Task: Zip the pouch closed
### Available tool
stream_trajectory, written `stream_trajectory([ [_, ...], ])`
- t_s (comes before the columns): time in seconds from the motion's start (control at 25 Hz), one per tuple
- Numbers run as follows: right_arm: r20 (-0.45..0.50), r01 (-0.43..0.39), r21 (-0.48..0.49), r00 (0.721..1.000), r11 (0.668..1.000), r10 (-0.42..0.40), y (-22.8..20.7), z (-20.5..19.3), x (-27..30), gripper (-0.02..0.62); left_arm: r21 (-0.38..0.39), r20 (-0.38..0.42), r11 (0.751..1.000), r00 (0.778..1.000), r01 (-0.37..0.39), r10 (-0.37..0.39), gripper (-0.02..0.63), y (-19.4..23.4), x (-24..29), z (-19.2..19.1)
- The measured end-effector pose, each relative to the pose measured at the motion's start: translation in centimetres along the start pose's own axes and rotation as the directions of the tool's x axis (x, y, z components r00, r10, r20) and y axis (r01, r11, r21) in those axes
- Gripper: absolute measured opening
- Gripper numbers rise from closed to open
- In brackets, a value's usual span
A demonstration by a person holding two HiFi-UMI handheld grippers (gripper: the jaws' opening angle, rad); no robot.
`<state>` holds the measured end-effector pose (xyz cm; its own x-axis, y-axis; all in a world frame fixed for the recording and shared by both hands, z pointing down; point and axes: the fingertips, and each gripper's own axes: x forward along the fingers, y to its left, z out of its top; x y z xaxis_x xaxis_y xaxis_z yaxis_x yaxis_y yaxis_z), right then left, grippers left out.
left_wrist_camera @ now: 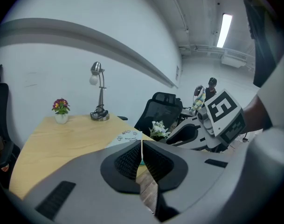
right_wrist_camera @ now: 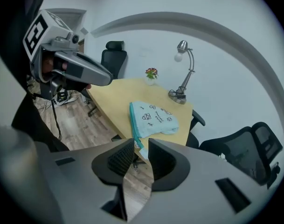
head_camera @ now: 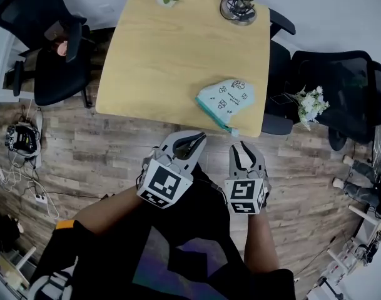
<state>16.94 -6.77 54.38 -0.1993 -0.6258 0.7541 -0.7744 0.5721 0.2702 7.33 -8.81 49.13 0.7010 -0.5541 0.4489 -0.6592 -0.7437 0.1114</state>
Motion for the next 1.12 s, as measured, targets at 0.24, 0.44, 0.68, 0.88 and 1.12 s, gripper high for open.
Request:
stream_trajectory([
  [0.24,-0.036,-0.096,-0.098,0.995,0.99,0.093,-0.8,-1.7,3.5,0.117,-0.006,-0.076,0.999,0.996,-0.042,0.041,0.017,0.4,3.4,-1.9],
  [0.44,-0.061,-0.162,-0.225,0.987,0.961,0.152,-0.5,-3.1,5.6,0.127,-0.019,-0.13,0.997,0.989,-0.069,0.066,0.017,0.4,5.0,-2.9],
  [0.68,-0.091,-0.229,-0.329,0.973,0.916,0.211,0.2,-4.4,7.4,0.13,0.002,-0.169,0.995,0.981,-0.098,0.097,0.017,0.4,5.9,-2.7],
  [0.88,-0.129,-0.278,-0.343,0.96,0.897,0.248,0.6,-5.2,8.4,0.108,-0.002,-0.183,0.995,0.978,-0.099,0.097,0.017,0.8,6.2,-2.7],
  [1.12,-0.094,-0.335,-0.173,0.942,0.926,0.323,0.2,-3.3,6.9,0.031,0.038,-0.183,0.998,0.982,-0.046,0.053,0.017,1.2,6.2,-2.0],
])
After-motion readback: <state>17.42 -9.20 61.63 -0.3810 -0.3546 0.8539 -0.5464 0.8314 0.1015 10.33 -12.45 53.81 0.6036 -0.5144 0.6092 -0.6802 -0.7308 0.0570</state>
